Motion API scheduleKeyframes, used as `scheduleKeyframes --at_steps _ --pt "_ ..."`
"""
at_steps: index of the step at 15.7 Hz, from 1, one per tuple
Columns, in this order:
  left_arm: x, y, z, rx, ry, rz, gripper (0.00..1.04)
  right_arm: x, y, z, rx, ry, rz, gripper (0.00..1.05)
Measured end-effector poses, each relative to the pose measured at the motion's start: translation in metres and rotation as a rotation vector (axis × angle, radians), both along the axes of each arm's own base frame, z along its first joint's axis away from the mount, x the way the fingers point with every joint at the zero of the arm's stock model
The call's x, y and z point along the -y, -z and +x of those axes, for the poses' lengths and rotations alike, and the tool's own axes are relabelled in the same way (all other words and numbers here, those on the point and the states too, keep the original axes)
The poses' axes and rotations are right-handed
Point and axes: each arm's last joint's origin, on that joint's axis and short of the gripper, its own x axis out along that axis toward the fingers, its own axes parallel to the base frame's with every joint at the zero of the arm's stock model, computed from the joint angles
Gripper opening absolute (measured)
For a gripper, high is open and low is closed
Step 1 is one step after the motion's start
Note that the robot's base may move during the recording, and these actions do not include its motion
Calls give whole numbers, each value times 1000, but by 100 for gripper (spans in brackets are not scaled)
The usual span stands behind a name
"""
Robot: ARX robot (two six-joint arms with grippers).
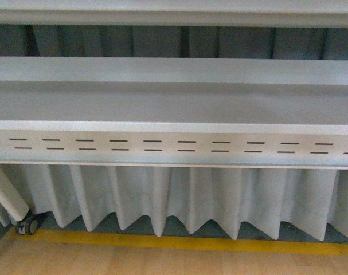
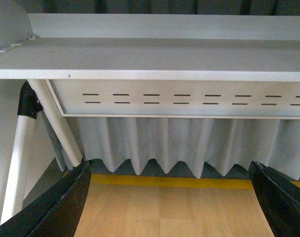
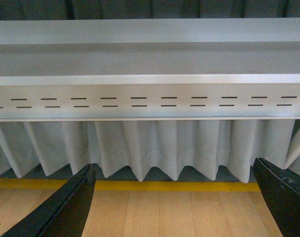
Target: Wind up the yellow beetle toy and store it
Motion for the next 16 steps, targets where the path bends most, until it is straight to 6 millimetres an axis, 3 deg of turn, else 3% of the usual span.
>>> scheduleKeyframes --at_steps 16 --pt "0 0 0 0 0 0 98 0 0 0 0 0 0 98"
